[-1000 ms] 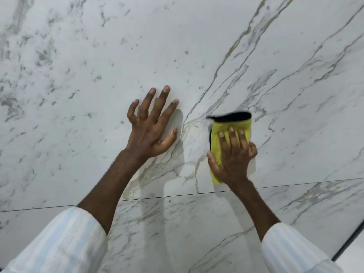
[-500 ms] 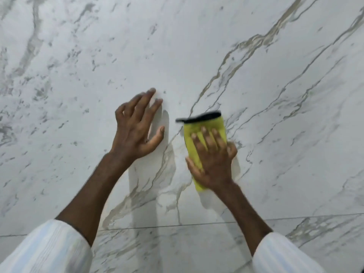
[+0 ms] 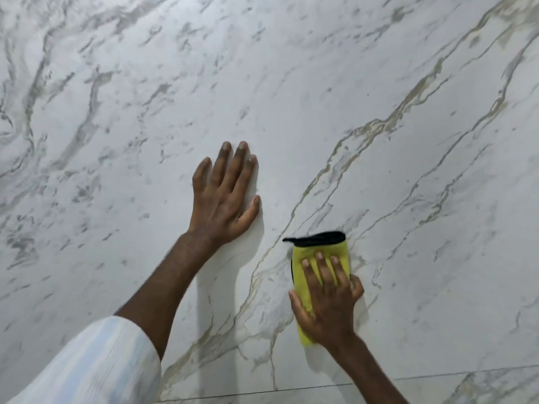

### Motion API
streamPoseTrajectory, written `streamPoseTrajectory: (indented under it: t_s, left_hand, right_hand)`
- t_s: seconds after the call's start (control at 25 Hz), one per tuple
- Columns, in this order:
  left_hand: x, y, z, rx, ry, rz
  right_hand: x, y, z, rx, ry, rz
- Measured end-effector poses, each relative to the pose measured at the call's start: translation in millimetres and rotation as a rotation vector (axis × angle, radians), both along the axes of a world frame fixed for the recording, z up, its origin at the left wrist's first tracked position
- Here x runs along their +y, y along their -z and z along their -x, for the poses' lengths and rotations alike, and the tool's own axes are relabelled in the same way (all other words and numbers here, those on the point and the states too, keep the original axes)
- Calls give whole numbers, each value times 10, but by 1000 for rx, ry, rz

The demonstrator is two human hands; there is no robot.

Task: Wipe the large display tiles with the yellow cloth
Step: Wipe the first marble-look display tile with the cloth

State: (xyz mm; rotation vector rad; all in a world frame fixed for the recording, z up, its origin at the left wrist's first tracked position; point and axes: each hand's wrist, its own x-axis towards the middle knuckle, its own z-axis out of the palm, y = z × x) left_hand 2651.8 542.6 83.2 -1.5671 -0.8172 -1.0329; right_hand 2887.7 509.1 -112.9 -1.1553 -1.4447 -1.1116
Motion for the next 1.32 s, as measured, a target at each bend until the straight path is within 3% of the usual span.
streamPoseTrajectory:
  t_s: [0.12,0.24,0.32,0.4,0.6,0.8,1.04,1.2,1.32]
  left_hand:
    - [-135,-270,-19,36,143,-29]
    - [-199,-759,-117,26,120,-51]
    - [-98,-909,-112,91,96,-45]
    - [21,-814,-60,142,86,-58]
    - [25,-576,-6,112,188,-51]
    - [-92,-1173,25,-8,133,-143]
    - [124,-1221,-56,89,88,-165]
    - [98,-1188,-19,81,112,-160]
    - [70,-1168,-77,47,101,-137]
  right_hand:
    - [87,-1242,48,-63,-39,-74]
    - [135,-2791,91,10,-14,-122]
    - [127,-3288,70,83,-13,-138]
    - [134,-3166,93,110,-4,-145]
    - [108,-2101,150,17,14,-97]
    - [145,-3246,-3,9,18,-83]
    - [127,-4968,-60,92,-55,-29]
    - [46,-5232,-381,134,-64,-2]
    - [31,-4932,-676,151,-63,-13]
